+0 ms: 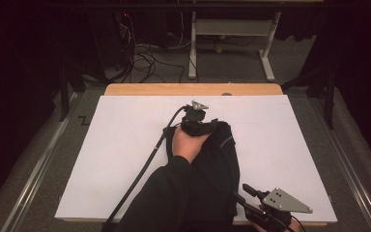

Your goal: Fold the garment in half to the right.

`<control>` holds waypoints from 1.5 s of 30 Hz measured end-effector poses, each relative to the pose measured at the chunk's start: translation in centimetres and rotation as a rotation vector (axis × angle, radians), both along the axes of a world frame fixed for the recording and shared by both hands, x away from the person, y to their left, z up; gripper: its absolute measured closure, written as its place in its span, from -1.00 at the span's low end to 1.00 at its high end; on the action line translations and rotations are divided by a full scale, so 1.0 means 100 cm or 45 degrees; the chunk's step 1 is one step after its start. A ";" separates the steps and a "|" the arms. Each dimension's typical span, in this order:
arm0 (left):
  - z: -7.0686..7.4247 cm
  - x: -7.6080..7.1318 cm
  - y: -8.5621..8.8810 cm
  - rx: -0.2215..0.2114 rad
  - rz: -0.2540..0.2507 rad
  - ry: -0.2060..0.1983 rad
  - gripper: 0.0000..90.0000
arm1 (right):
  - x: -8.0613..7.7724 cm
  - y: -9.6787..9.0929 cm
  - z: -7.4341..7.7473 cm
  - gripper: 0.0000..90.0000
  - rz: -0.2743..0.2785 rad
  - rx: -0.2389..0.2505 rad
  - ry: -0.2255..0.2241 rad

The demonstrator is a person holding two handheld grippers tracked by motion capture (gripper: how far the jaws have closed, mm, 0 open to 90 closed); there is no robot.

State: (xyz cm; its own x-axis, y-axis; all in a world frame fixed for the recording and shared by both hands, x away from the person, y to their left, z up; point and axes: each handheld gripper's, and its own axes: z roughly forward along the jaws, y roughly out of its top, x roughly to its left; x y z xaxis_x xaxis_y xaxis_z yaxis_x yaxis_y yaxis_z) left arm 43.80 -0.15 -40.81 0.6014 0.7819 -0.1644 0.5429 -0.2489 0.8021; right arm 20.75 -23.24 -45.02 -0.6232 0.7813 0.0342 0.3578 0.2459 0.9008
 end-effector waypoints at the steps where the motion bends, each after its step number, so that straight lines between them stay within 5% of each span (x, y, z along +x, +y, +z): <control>1: 0.001 -0.001 0.000 -0.008 -0.009 -0.005 -0.11 | 0.000 0.000 0.000 0.30 -0.004 -0.001 0.000; 4: 0.002 -0.005 0.002 -0.020 -0.039 -0.019 -0.18 | 0.000 0.000 0.001 0.29 -0.004 0.001 -0.002; 8: 0.000 -0.012 0.011 -0.107 -0.090 0.006 -0.28 | 0.001 0.000 0.000 0.28 -0.001 0.001 -0.003; 15: -0.008 -0.028 0.039 -0.113 -0.085 -0.021 -0.40 | 0.003 -0.001 0.000 0.27 -0.009 -0.003 -0.003; 28: -0.034 -0.054 0.114 -0.134 -0.087 0.010 -0.65 | 0.009 -0.002 -0.005 0.26 -0.043 -0.017 -0.001; 35: -0.049 -0.071 0.160 -0.138 -0.041 0.022 -0.73 | 0.013 -0.003 -0.007 0.26 -0.070 -0.027 0.013; 42: -0.059 -0.094 0.197 -0.076 0.001 0.030 -0.90 | 0.017 -0.005 -0.011 0.26 -0.094 -0.032 0.026; 45: -0.063 -0.107 0.214 -0.098 0.028 0.024 -0.99 | 0.018 -0.007 -0.012 0.24 -0.106 -0.034 0.027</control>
